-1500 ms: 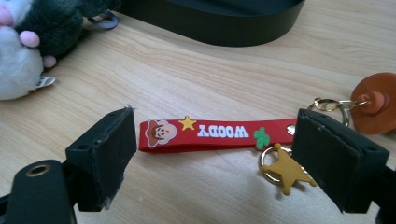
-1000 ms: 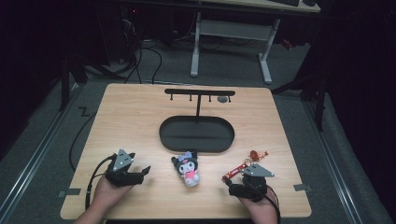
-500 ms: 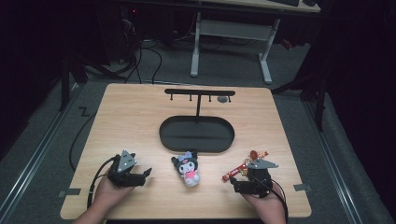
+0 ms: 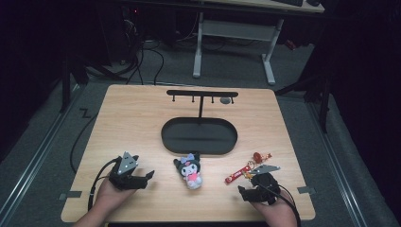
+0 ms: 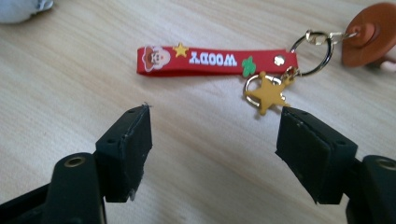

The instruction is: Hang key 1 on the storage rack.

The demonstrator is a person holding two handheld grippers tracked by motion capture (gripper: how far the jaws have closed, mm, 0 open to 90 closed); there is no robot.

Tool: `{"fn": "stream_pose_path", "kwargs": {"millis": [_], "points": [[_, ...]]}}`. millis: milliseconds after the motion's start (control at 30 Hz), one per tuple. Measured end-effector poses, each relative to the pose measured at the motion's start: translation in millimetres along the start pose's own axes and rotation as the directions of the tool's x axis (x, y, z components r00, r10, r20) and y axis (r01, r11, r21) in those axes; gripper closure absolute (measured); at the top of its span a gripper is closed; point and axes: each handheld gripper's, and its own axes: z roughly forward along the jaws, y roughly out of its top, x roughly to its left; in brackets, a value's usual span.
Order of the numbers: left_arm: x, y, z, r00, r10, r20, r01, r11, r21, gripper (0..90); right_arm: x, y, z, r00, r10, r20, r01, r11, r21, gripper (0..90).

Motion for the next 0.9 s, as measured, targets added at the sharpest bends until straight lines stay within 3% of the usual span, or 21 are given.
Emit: {"fn": "stream_pose_path", "kwargs": {"millis": [300,900], "points": [[-2.8,0.1,2.0,0.9997,0.019,0.013,-0.019,0.9997,0.012,17.8,-2.5,-2.9,-4.1,1.0,0.004,-0.007,-0.004,0.999,0.036,34.7],[-6.0,-1.8,2.8,0.9994,0.025,0.024,-0.026,0.9993,0.027,19.9,-36.9,15.7,-15.6,0.9991,0.037,0.023,-0.039,0.996,0.077,49.5]]}}
